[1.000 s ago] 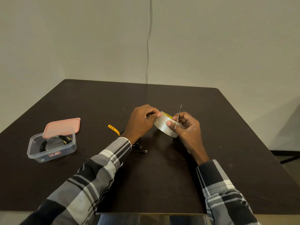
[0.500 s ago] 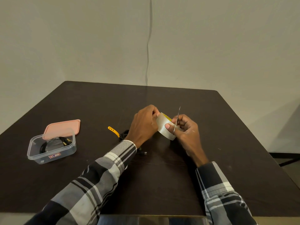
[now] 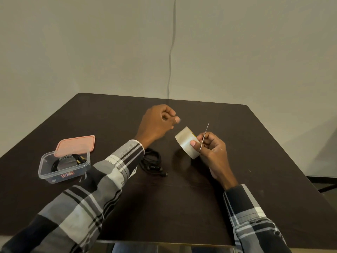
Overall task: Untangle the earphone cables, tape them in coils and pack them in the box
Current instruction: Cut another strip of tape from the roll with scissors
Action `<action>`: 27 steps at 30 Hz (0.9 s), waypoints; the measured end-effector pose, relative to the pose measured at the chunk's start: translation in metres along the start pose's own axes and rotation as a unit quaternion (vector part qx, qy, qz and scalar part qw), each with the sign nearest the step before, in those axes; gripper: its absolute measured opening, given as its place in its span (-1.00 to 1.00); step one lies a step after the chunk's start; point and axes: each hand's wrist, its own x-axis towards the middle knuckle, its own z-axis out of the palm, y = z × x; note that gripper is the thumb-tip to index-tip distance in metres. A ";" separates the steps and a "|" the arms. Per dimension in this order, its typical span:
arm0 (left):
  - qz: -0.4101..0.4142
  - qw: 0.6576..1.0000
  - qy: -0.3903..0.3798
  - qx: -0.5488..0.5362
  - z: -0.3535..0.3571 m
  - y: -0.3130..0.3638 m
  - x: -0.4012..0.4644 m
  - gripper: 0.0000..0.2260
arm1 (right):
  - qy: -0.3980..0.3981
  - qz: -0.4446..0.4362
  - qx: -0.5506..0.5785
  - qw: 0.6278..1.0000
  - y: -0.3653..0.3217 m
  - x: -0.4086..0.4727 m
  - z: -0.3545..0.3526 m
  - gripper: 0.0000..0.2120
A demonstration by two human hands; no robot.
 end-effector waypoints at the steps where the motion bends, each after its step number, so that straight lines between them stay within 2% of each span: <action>1: -0.001 1.000 0.003 0.023 0.003 -0.007 -0.003 -0.88 | 0.000 -0.001 0.004 1.000 0.000 0.000 0.000 -0.82; 3: 0.000 0.998 0.007 0.063 0.009 -0.018 -0.010 -0.90 | 0.002 -0.003 0.014 1.000 -0.002 0.000 0.000 -0.81; 6: 0.013 0.995 0.012 0.097 0.015 -0.027 -0.018 -0.83 | 0.002 -0.002 0.024 1.000 -0.004 -0.001 -0.001 -0.83; 9: -0.008 0.996 0.014 0.092 0.018 -0.029 -0.023 -0.84 | 0.004 0.004 0.027 1.000 -0.005 0.000 -0.002 -0.87; 16: -0.058 0.992 -0.033 0.107 0.029 -0.034 -0.027 -0.70 | 0.010 0.015 0.033 0.999 -0.006 -0.001 0.000 -0.88; 19: -0.056 0.991 -0.010 0.124 0.031 -0.034 -0.028 -0.60 | 0.009 0.028 0.046 0.999 -0.007 -0.001 0.000 -0.88; 23: -0.050 0.995 0.019 0.088 0.030 -0.038 -0.024 -0.51 | -0.010 0.050 0.068 0.996 -0.010 -0.002 0.000 -0.88; 25: -0.045 0.996 0.007 0.072 0.028 -0.040 -0.023 -0.55 | -0.022 0.060 0.071 0.995 -0.012 -0.003 -0.001 -0.82; 27: -0.037 0.997 0.004 0.069 0.026 -0.041 -0.024 -0.70 | -0.023 0.068 0.072 0.995 -0.014 -0.003 0.000 -0.76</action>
